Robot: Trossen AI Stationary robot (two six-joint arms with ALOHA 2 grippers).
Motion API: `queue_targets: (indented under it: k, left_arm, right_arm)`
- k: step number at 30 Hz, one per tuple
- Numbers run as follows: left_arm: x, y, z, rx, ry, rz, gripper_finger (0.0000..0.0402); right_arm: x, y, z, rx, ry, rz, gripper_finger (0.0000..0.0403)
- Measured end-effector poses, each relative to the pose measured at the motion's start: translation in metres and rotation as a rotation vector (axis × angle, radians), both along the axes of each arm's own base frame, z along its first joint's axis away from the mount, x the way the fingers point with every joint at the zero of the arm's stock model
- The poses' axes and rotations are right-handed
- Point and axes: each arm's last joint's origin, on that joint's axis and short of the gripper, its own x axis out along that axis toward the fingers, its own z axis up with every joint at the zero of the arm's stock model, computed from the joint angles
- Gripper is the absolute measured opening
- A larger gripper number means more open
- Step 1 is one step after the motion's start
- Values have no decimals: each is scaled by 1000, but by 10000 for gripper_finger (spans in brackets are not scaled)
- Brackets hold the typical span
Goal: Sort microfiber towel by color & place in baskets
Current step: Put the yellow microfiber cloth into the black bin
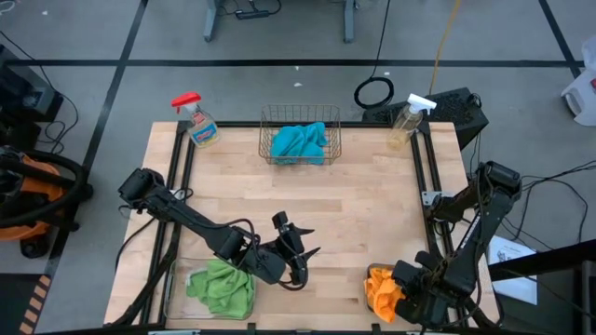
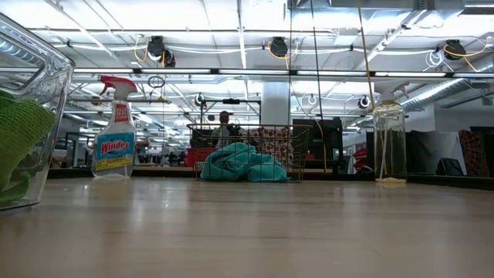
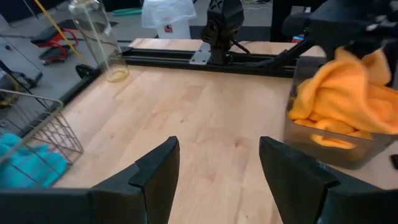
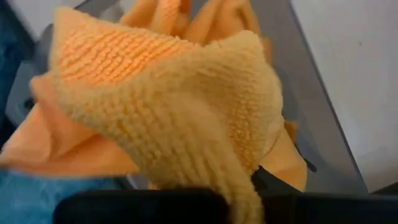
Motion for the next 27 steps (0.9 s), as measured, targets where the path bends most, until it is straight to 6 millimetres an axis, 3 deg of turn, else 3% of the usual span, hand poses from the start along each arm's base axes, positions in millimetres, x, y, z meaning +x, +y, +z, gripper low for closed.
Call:
queue_targets:
  k: [13,27]
  left_arm:
    - [-6,-13,0,-73,-21,-18,226]
    - [-8,-18,2,-90,-43,-26,226]
  right_arm:
    - [5,9,-38,-91,81,-137,4]
    - [10,16,-62,-139,104,-200,4]
